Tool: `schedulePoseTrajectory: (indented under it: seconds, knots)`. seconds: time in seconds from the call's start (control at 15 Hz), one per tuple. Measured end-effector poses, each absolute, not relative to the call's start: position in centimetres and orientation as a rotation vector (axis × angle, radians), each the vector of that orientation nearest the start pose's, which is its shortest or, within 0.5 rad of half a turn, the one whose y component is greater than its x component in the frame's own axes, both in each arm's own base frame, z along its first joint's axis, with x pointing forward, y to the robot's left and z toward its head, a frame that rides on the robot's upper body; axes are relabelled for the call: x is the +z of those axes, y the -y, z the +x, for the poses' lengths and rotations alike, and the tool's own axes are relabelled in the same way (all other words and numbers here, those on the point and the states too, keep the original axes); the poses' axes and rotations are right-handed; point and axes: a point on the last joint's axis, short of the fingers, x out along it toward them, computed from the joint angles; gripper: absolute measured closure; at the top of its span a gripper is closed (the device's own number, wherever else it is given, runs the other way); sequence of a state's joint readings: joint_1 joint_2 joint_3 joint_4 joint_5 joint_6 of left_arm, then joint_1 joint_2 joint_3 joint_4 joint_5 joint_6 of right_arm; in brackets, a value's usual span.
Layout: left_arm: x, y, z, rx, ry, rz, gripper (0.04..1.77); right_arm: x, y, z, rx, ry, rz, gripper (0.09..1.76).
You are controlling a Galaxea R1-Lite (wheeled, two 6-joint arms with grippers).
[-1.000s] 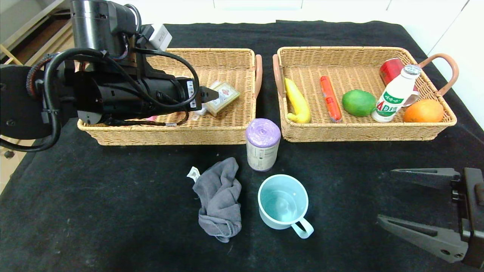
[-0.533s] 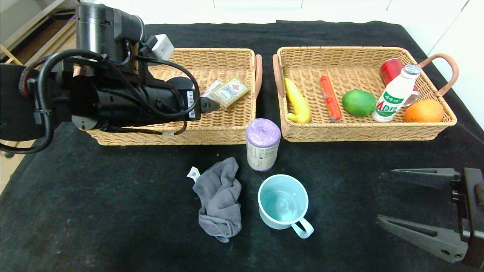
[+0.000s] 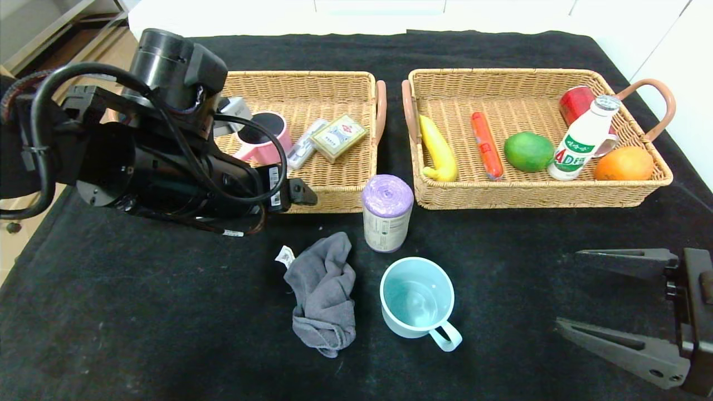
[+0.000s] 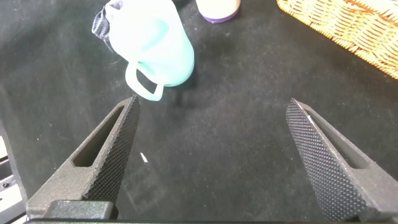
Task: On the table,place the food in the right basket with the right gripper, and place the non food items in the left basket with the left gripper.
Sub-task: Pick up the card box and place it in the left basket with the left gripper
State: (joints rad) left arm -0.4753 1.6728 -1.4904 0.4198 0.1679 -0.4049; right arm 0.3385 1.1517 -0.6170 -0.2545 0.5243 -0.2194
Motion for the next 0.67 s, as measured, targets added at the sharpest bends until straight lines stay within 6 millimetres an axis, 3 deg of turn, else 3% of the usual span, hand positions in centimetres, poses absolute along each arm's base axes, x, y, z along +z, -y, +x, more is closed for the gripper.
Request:
schedulePoseTrajectory:
  seconds: [0.67]
  knots:
    - [26.0,16.3,25.0,-0.216,-0.823,-0.162,0.11,22.3,-6.4,14.9,0.885,-0.192,-0.177,0.14]
